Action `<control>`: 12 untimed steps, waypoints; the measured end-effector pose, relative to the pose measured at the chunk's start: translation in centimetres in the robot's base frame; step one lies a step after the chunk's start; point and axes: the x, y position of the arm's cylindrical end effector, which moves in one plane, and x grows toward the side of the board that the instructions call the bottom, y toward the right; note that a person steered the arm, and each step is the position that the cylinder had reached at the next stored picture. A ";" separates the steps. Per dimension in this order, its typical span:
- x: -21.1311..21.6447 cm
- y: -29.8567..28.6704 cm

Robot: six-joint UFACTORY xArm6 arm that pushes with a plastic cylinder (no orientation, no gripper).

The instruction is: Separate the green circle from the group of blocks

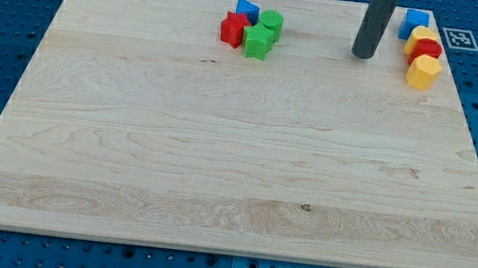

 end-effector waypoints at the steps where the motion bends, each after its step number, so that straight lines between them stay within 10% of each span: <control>1: -0.4 0.0; 12: -6.4 -15.3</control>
